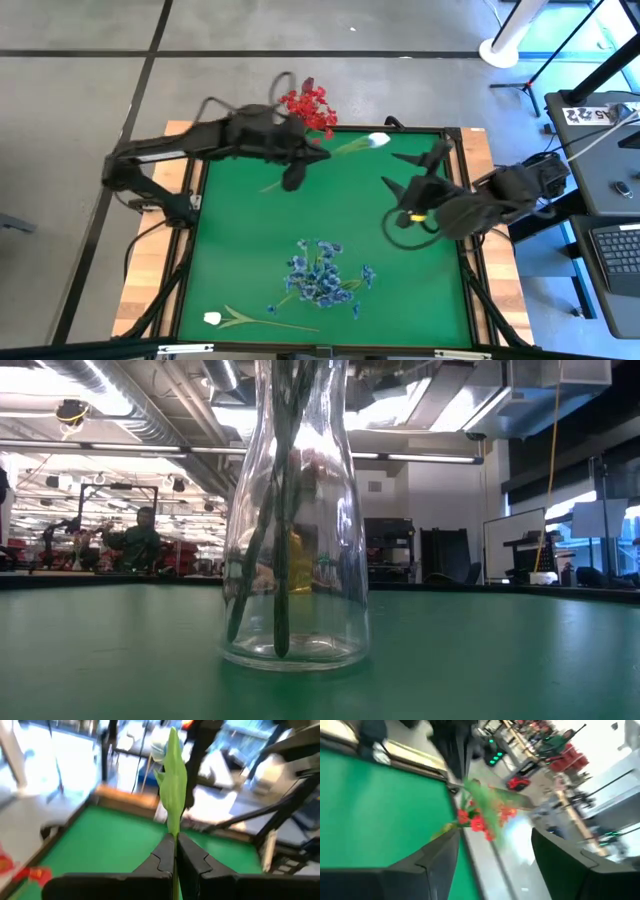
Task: Sort flowers into vase by color
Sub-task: Put the right white tulip into the transparent vase
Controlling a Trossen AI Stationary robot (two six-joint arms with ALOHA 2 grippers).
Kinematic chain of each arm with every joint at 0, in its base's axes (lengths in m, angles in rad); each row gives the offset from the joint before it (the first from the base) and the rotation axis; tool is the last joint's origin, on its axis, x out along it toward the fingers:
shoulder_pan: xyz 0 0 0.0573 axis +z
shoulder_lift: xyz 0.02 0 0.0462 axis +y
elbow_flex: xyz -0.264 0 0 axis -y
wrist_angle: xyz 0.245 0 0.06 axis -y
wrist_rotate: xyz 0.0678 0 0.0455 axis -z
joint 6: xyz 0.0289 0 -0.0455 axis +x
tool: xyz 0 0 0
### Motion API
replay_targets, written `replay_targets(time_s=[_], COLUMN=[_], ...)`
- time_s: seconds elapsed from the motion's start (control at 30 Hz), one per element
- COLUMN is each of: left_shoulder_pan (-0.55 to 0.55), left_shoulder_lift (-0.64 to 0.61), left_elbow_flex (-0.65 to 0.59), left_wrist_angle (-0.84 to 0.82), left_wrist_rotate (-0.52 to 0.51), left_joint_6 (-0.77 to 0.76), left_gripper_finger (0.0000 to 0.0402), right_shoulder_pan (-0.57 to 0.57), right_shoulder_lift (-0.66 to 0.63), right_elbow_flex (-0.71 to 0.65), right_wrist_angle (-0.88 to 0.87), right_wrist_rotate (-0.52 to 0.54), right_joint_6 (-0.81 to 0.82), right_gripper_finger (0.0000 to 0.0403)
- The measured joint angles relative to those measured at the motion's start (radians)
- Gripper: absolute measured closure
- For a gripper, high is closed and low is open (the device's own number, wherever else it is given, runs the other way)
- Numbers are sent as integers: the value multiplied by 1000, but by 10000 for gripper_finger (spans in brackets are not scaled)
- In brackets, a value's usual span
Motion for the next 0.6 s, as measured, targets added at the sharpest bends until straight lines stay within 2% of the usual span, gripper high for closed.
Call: replay_targets(time_s=[0.13,0.3,0.4,0.6], left_shoulder_pan=[-85,-194,-240,-285], left_shoulder_lift=[-107,-198,-236,-311], left_elbow_flex=[-40,-133,-204,-362], left_wrist_angle=[65,193,280,463], left_wrist_rotate=[-92,-248,-299,-319], left_joint_6=[35,80,104,116], left_gripper_finger=[401,401,401,401], right_shoulder_pan=[14,14,13,-23], right_shoulder_lift=[-35,-38,-45,-120], right_elbow_flex=[0,-4,-73,-361], right_wrist_angle=[-11,45,178,566], right_wrist_rotate=[-66,-127,-171,-297], right_joint_6=[118,139,89,-25], right_gripper_finger=[168,183,188,196])
